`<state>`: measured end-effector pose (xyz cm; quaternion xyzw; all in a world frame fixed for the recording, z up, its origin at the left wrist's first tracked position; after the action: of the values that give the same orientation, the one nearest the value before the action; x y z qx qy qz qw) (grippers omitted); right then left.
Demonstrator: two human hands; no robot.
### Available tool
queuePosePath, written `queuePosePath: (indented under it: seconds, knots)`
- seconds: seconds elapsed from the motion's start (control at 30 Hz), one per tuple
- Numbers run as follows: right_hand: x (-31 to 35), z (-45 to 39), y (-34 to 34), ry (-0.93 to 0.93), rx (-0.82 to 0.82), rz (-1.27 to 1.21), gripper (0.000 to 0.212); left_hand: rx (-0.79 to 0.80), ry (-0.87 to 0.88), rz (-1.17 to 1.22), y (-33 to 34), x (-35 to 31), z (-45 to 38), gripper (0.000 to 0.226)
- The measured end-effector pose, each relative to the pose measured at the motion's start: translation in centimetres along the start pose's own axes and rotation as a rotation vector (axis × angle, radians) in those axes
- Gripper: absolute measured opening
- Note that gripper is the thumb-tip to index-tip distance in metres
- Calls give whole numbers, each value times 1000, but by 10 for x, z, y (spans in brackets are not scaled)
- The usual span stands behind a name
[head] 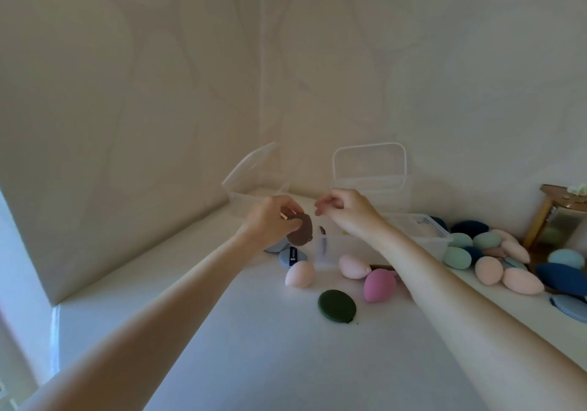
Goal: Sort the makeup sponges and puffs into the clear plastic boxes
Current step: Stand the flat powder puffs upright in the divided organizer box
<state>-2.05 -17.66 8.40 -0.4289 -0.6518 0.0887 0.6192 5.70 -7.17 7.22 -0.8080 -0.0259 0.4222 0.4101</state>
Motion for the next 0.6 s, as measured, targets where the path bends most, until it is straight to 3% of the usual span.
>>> queuePosePath:
  seconds: [0.1, 0.17, 0.3, 0.43, 0.6]
  knots:
    - [8, 1, -3, -43, 58, -59, 12, -78, 35, 180, 0, -14, -6, 18]
    - [7, -2, -13, -61, -25, 27, 15, -113, 41, 254, 2, -20, -9, 17]
    - [-11, 1, -43, 13, -259, -122, 12, -162, 29, 203, 7, -19, -15, 21]
    - [-37, 6, -54, 148, -379, -256, 12, 145, 255, -309, 49, -43, -7, 30]
    - [-43, 8, -52, 153, -389, -286, 10, 334, 261, -429, 72, -38, -12, 30]
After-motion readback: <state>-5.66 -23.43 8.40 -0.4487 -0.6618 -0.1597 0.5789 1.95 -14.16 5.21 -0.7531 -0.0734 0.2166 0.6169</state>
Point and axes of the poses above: each hand's wrist, its own z-axis away from the middle knuckle, its own y-axis out of the palm, x = y × z, the point moved 10 cm from there along -z, towards the middle knuckle, and after that the axes turned 2 degrees about -z, right-handed, at the moved point
